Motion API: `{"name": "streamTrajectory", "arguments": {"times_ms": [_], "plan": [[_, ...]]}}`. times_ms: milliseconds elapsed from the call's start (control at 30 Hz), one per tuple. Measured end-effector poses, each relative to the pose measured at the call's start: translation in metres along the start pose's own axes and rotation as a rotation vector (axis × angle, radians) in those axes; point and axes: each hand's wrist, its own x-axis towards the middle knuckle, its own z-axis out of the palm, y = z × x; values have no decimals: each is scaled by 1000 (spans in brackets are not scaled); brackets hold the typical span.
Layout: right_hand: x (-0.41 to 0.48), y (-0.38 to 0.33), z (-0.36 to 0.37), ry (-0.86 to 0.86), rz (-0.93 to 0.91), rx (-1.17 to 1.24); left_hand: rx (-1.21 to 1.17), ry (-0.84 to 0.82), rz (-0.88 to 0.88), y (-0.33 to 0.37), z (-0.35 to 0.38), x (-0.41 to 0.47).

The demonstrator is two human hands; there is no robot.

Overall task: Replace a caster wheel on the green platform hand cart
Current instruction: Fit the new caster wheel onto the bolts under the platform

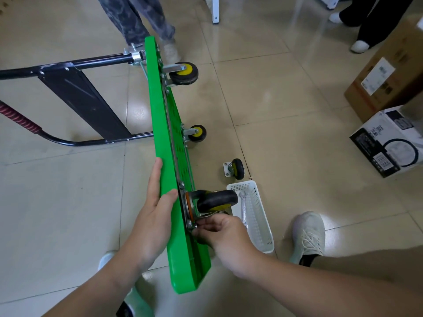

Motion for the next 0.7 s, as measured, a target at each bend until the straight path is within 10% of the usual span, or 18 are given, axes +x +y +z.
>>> {"name": "streamTrajectory", "arguments": {"times_ms": [700], "plan": [[5,4,-8,-80,-17,-102,6,-6,-29,0,0,1]]}}
